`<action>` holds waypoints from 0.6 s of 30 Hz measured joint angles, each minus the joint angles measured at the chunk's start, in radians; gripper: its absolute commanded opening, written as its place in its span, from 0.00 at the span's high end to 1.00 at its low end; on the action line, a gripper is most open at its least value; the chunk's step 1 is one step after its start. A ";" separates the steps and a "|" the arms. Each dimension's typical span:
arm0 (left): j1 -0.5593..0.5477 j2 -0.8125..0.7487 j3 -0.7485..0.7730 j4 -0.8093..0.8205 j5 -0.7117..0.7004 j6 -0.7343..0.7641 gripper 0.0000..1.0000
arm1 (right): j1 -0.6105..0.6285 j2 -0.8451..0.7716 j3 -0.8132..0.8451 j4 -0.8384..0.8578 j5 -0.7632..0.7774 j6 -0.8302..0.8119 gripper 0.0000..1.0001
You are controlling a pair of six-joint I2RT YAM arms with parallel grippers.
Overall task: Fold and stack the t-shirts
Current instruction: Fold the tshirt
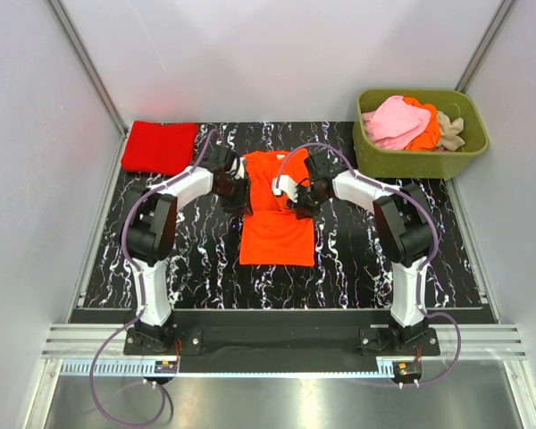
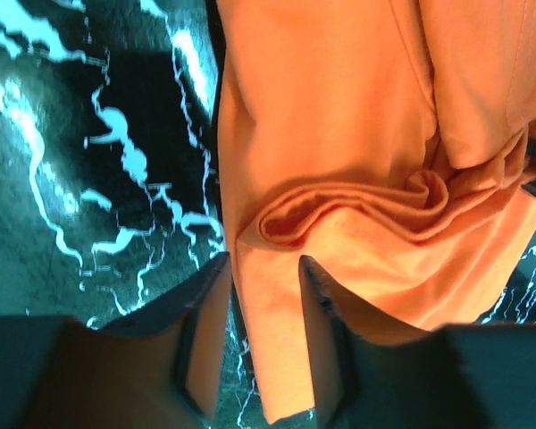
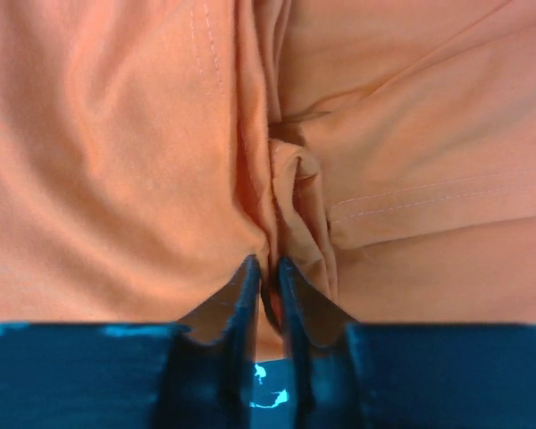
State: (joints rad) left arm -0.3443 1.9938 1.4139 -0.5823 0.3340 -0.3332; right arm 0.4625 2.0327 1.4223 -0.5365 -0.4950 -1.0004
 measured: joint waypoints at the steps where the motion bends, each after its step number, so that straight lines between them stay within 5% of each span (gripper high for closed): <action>1: 0.000 0.008 0.007 0.000 0.003 0.002 0.66 | 0.000 0.000 0.004 -0.002 0.001 0.003 0.88; 3: 0.000 0.027 0.023 0.002 0.009 0.002 0.80 | 0.000 0.000 0.010 -0.003 0.002 0.007 1.00; 6: 0.000 0.046 0.033 0.005 0.023 0.006 1.00 | 0.000 0.000 0.017 -0.005 0.004 0.014 1.00; 18: 0.000 0.051 0.047 0.010 0.054 0.007 1.00 | -0.001 -0.001 0.021 -0.008 0.011 0.039 1.00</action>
State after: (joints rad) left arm -0.3443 2.0445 1.4612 -0.5728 0.3878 -0.3264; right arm 0.4618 2.0319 1.4437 -0.5446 -0.4843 -0.9615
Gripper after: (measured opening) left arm 0.012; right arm 0.012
